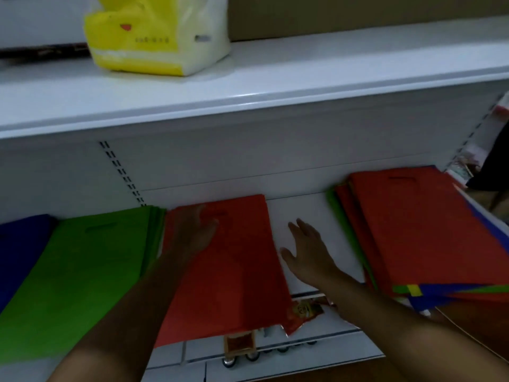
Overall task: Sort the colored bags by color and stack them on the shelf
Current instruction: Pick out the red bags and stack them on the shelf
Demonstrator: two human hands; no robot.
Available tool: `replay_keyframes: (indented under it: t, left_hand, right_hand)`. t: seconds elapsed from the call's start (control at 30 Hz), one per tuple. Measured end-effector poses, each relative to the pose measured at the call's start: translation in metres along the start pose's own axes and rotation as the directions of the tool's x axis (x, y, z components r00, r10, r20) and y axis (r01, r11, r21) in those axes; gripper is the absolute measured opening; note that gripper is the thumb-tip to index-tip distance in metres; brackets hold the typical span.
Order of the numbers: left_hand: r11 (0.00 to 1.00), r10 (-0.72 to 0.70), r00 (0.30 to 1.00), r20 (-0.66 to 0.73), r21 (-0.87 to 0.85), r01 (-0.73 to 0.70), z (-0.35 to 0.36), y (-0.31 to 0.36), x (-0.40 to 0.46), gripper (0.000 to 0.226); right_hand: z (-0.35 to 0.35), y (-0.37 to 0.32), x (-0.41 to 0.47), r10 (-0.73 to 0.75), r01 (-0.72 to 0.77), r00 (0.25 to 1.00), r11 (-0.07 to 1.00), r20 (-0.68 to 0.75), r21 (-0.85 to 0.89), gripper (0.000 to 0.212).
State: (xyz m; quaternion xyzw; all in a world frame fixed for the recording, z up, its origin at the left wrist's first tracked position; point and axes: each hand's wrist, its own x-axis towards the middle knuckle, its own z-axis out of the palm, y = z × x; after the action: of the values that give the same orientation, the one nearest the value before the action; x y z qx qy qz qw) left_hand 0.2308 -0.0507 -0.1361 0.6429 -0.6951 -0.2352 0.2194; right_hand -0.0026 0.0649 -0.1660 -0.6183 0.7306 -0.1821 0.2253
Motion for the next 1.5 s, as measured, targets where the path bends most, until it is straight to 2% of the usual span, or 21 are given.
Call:
replay_keyframes:
  t: [0.2,0.43,0.63,0.73,0.83,0.97,1.07,1.2,1.33,1.43,1.5]
  left_hand:
    - [0.992,0.098,0.994,0.054,-0.080,-0.094,0.035,0.112,-0.009,0.051]
    - [0.953,0.300,0.945,0.129,-0.076,-0.292,0.080,0.237,-0.021,0.052]
    - [0.939,0.338,0.927,0.160,-0.118,-0.322,0.129,0.307,-0.026,0.048]
    - [0.953,0.299,0.932,0.207,-0.109,-0.281,0.160,0.325,-0.028,0.047]
    - [0.974,0.224,0.945,0.239,-0.086,-0.209,0.191,0.326,-0.027,0.055]
    - [0.996,0.077,0.944,0.320,-0.075,-0.055,0.223,0.308,-0.023,0.076]
    - [0.992,0.004,0.938,0.346,-0.118,0.040,0.231,0.302,-0.024,0.071]
    - [0.973,-0.041,0.957,0.287,-0.207,0.104,0.236,0.283,-0.011,0.072]
    - [0.912,-0.090,0.938,0.336,-0.350,0.213,0.233,0.273,-0.003,0.062]
    - [0.880,-0.117,0.921,0.371,-0.391,0.269,0.237,0.268,-0.002,0.078]
    - [0.887,-0.132,0.934,0.332,-0.382,0.261,0.235,0.272,-0.008,0.074]
  right_hand:
    - [-0.066,0.052,-0.011,0.031,-0.042,0.996,0.989,-0.079,-0.140,0.071]
    - [-0.143,0.129,-0.025,0.067,-0.100,0.981,0.979,-0.183,-0.177,0.072]
    - [-0.192,0.209,-0.037,0.236,-0.271,0.945,0.953,-0.228,-0.134,0.070]
    - [-0.200,0.244,-0.041,0.352,-0.376,0.912,0.922,-0.211,-0.089,0.073]
    - [-0.199,0.270,-0.041,0.404,-0.418,0.901,0.906,-0.160,-0.068,0.076]
    - [-0.193,0.281,-0.040,0.371,-0.378,0.923,0.924,-0.101,-0.053,0.077]
    - [-0.188,0.278,-0.041,0.326,-0.332,0.942,0.942,-0.083,-0.058,0.075]
    - [-0.182,0.272,-0.039,0.264,-0.269,0.957,0.963,-0.123,-0.026,0.069]
    - [-0.181,0.278,-0.037,0.334,-0.343,0.926,0.939,-0.178,-0.022,0.066]
    - [-0.180,0.277,-0.035,0.346,-0.355,0.925,0.935,-0.155,-0.028,0.068]
    - [-0.180,0.272,-0.033,0.322,-0.327,0.931,0.945,-0.171,-0.006,0.066]
